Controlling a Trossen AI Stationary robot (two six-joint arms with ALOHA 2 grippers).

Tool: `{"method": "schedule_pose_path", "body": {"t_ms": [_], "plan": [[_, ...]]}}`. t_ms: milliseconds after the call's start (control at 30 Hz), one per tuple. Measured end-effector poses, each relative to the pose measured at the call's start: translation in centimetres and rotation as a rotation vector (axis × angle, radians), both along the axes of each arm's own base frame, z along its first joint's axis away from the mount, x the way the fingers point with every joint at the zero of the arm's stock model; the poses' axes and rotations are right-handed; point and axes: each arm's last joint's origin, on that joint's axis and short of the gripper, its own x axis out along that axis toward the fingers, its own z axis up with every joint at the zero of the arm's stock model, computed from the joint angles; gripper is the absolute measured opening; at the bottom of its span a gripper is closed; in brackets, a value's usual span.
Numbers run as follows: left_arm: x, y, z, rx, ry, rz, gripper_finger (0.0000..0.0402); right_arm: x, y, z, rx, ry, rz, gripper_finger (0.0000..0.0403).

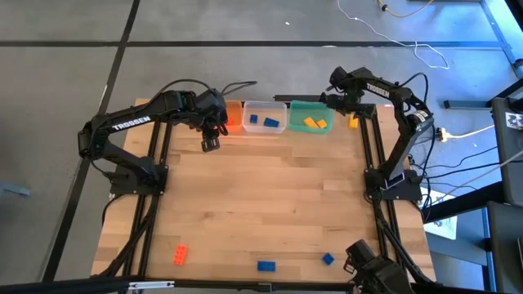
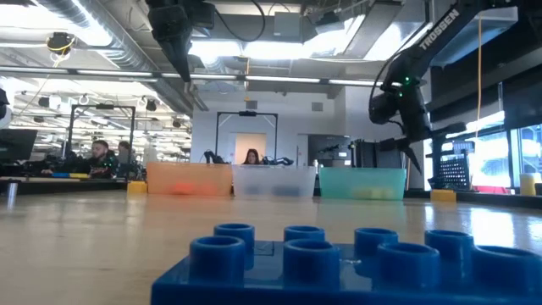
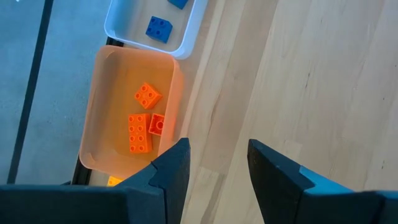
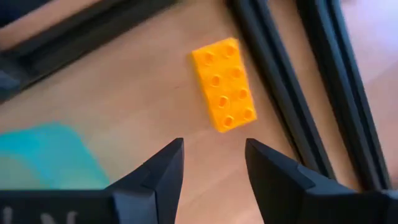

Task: Sort & place blocks by color
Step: Put the yellow game piece into the green bin

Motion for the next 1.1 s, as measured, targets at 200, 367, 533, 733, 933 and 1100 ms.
{"method": "schedule_pose_path", "body": {"t_ms": [200,367,533,733,933,1100], "plan": [[0.0,0.0,0.0,0.000,0.000,0.000,0.0152,-0.4,0.6,-0.9,-0.030,0.047,-0.194,0.0171],[0.0,0.0,0.0,0.001,0.001,0.000,0.0152,-0.9,1.1,-1.9,-0.080,0.120,-0.312,0.0171],[0.0,0.2,0.0,0.004,-0.004,0.008,0.0152,-1.5,1.7,-3.1,-0.082,0.157,-0.344,0.0171],[-0.3,0.8,0.0,0.003,-0.005,0.032,0.0152,-2.0,2.4,-4.1,-0.067,0.188,-0.338,0.0171],[-0.4,1.0,0.0,0.003,-0.006,0.041,0.0152,-1.9,2.3,-4.1,-0.077,0.194,-0.334,0.0171],[-0.4,1.0,0.0,0.003,-0.005,0.041,0.0152,-1.7,1.9,-3.8,-0.103,0.180,-0.336,0.0171]]}}
